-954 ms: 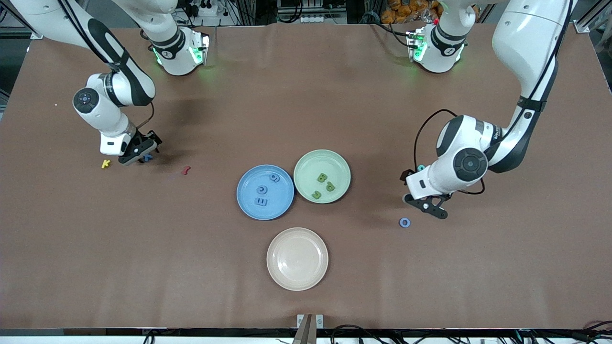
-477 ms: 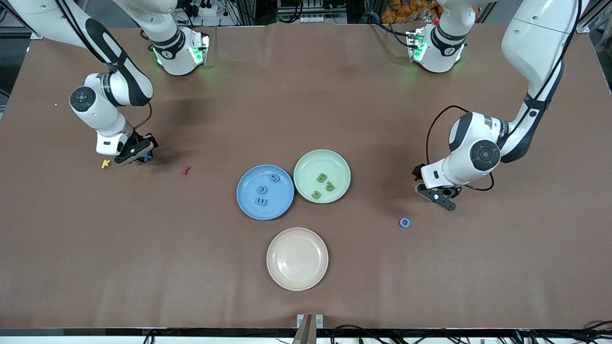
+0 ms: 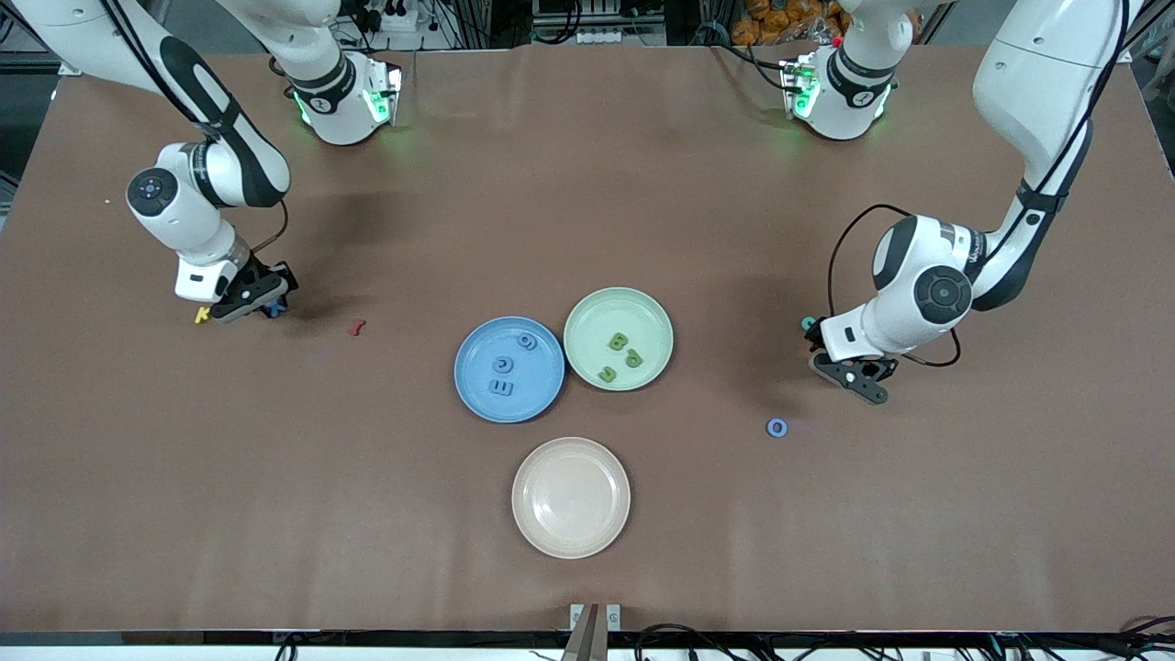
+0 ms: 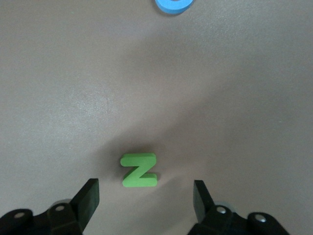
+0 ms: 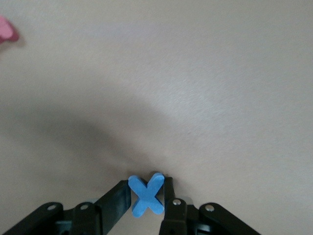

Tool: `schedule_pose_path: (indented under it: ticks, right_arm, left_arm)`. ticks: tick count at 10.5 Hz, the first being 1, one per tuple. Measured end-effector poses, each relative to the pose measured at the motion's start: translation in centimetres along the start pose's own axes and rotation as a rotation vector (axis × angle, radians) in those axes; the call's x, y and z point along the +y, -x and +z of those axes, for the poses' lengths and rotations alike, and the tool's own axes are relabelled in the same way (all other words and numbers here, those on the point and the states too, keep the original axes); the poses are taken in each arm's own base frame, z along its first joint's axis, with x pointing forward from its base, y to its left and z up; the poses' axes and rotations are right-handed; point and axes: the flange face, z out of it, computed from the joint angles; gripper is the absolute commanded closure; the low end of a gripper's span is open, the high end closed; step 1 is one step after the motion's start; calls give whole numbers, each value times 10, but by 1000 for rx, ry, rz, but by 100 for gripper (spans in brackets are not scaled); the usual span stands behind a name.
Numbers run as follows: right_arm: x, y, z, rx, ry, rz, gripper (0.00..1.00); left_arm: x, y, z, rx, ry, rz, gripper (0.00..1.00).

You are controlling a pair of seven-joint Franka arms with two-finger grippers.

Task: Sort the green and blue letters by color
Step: 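Grasp the blue x with the right gripper while the left gripper grasps green z, then place the blue x on the blue plate while the left gripper carries z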

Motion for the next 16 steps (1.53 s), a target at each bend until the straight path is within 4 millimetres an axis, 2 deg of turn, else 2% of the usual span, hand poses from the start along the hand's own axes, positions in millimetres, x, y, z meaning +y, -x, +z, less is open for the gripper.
schedule_pose_path:
  ticks: [5, 7, 8, 9, 11, 12, 13, 14, 16]
  right_arm:
    - [18, -14, -9, -1, 16, 45, 88]
    - [20, -39, -20, -4, 4, 93, 88]
    - [13, -66, -31, 9, -24, 133, 88]
    - [-1, -95, -43, 41, -55, 172, 88]
    - [-41, -154, -67, 129, -127, 260, 88]
    - [-65, -182, -78, 160, -157, 302, 88]
    - [-88, -207, -86, 182, -178, 342, 88]
    - [-107, -230, -93, 197, -193, 371, 88]
    - [-143, -266, -93, 205, -225, 392, 88]
  left_arm:
    - [1, -1, 11, 10, 9, 0, 34]
    - [0, -1, 11, 13, 9, -2, 36]
    - [0, -2, 12, 13, 10, -3, 37]
    - [-1, -2, 13, 14, 11, -3, 39]
    - [-3, -4, 14, 17, 12, -5, 40]
    - [-4, -6, 15, 19, 13, -7, 44]
    - [-5, -7, 16, 21, 14, -8, 58]
    - [-6, -7, 17, 22, 15, -10, 66]
    - [-8, -8, 20, 30, 15, -14, 69]
